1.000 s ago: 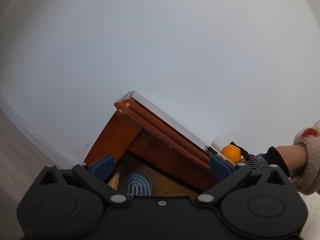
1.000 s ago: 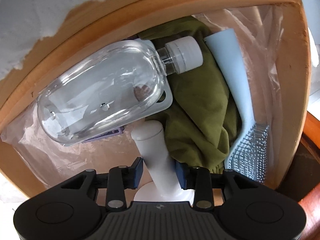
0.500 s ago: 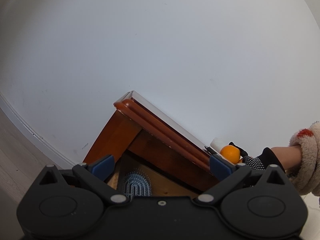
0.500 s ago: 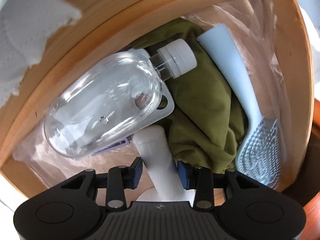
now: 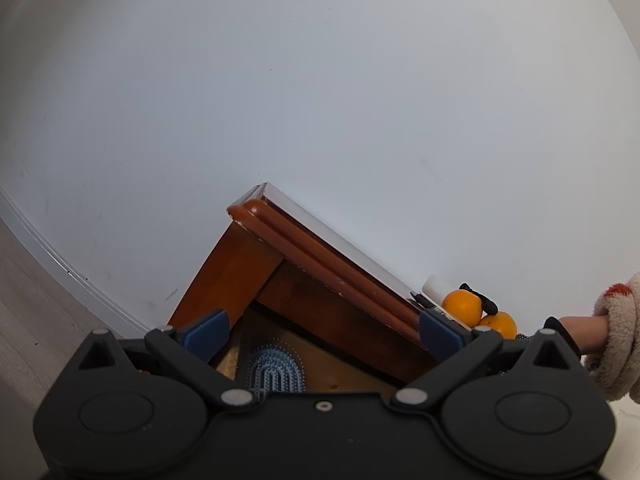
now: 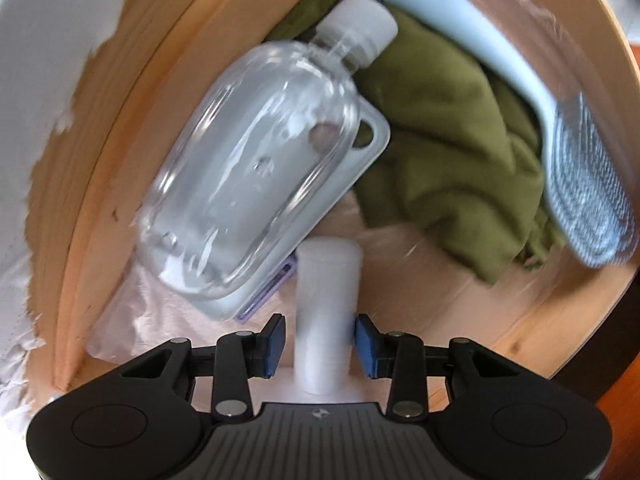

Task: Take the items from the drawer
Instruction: 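Lower the right tool and close its fingers on the white device, then lift the white device out of the drawer with the right tool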

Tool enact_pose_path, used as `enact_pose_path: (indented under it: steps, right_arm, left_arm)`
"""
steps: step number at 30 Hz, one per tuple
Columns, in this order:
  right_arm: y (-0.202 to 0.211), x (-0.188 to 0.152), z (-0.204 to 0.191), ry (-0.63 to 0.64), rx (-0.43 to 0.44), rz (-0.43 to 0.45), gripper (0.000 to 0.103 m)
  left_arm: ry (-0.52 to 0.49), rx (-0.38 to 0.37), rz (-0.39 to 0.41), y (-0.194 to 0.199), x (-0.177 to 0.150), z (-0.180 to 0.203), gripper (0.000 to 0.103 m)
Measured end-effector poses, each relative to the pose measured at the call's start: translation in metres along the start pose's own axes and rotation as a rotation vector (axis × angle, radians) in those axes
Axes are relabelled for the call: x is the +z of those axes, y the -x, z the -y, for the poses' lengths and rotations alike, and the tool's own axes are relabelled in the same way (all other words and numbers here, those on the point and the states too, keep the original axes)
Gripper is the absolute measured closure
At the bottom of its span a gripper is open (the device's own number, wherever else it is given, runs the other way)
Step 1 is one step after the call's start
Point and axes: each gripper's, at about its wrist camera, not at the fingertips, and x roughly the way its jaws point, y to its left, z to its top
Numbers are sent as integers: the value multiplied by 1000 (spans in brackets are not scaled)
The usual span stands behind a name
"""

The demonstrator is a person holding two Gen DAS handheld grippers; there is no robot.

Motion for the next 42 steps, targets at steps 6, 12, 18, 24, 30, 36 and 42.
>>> enact_pose_path:
  steps: [6, 12, 18, 24, 30, 36, 42]
  right_arm:
    - [7, -3, 13, -106, 15, 55, 63]
    - [15, 10, 33, -187, 4, 116, 64]
    - [20, 21, 54, -234, -43, 145, 64]
    - [26, 32, 75, -303, -46, 153, 64]
    - [36, 39, 97, -384, -40, 196, 67]
    - [52, 50, 112, -430, -122, 258, 69]
    - [76, 55, 130, -550, -219, 385, 69]
  left_arm:
    - [-5, 12, 1, 0, 0, 2, 1]
    - [-13, 25, 2, -1, -1, 3, 1]
    - [-16, 24, 5, -1, -1, 2, 1]
    - [-15, 25, 5, 0, -2, 2, 1]
    - [-15, 35, 7, 0, -2, 3, 1]
    - [-20, 44, 10, 0, -2, 5, 1]
    - [-28, 56, 7, -1, -2, 7, 1]
